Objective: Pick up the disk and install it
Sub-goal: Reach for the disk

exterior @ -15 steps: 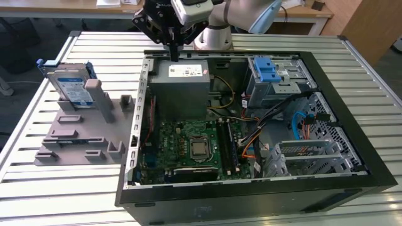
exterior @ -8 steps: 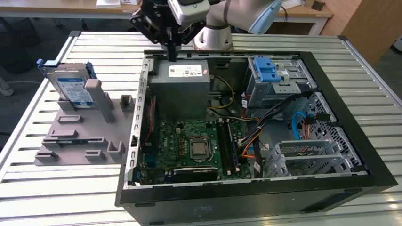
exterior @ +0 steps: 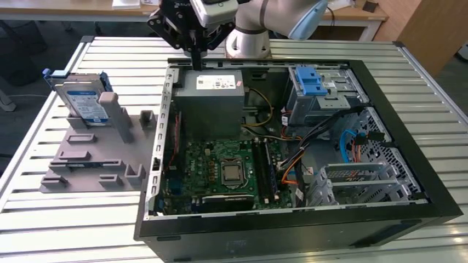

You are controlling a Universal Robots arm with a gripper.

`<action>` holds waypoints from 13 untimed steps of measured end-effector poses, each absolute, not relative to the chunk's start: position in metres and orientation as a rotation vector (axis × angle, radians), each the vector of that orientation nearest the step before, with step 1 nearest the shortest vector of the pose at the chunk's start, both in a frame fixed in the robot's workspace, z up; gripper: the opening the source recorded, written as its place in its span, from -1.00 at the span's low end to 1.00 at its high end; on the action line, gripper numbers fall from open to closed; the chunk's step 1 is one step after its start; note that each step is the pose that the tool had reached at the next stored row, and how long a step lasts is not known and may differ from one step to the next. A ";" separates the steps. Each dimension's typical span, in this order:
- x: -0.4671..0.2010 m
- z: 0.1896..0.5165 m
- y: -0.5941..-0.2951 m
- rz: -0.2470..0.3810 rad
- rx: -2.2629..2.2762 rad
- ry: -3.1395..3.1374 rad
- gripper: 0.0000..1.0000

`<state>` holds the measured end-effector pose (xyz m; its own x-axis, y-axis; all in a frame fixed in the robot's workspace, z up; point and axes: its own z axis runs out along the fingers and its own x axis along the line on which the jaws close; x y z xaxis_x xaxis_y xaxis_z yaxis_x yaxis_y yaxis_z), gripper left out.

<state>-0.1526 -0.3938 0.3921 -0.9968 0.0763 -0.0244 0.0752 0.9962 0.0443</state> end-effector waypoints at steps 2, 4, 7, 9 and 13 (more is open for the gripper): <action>-0.154 0.392 -0.392 0.068 0.118 3.112 -0.79; -0.155 0.392 -0.390 0.068 0.118 3.112 -0.79; -0.158 0.392 -0.388 0.068 0.119 3.113 -0.79; -0.160 0.391 -0.387 0.068 0.119 3.113 -0.79; -0.164 0.391 -0.384 0.068 0.119 3.113 -0.79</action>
<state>-0.1643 -0.3838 0.3908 -0.9968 0.0766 -0.0237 0.0755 0.9962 0.0443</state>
